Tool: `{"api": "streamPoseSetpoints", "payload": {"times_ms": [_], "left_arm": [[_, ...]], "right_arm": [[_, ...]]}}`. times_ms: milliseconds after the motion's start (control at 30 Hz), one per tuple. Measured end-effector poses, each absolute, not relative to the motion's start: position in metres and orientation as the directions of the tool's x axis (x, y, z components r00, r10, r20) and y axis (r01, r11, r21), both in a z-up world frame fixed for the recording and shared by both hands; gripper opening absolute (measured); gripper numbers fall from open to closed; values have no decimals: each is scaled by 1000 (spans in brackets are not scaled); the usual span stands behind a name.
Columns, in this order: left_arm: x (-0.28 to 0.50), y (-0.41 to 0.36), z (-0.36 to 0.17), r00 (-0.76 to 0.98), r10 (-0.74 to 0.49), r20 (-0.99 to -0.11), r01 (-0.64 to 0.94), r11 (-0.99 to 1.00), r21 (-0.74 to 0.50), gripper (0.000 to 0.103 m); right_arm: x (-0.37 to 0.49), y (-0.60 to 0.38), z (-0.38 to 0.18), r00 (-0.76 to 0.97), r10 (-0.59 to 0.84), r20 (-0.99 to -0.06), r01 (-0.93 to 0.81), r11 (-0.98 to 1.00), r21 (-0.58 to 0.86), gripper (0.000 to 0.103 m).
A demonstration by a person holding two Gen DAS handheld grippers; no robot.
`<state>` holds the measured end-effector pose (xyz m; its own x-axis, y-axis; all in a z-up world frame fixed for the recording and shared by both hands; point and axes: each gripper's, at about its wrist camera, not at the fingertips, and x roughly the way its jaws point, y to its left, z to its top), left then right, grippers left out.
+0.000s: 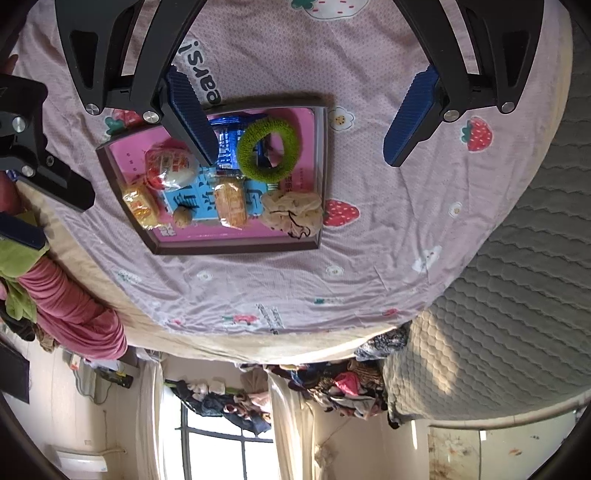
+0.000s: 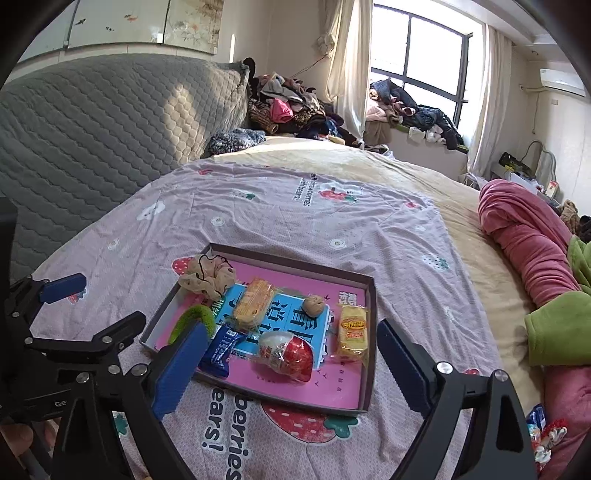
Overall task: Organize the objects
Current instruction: 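Withdraw both open grippers from the tray back over the bed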
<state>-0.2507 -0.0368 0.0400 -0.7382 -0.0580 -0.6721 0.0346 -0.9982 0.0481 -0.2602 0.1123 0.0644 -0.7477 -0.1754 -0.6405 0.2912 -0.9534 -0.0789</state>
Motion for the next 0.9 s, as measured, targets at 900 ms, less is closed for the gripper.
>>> {"api": "streamPoseSetpoints", "payload": {"times_ms": [900], "left_arm": [[-183, -15, 101, -794, -87, -602, 62, -996, 62, 92]], "right_arm": [[-192, 134, 120, -806, -174, -566, 266, -960, -84, 102]]}}
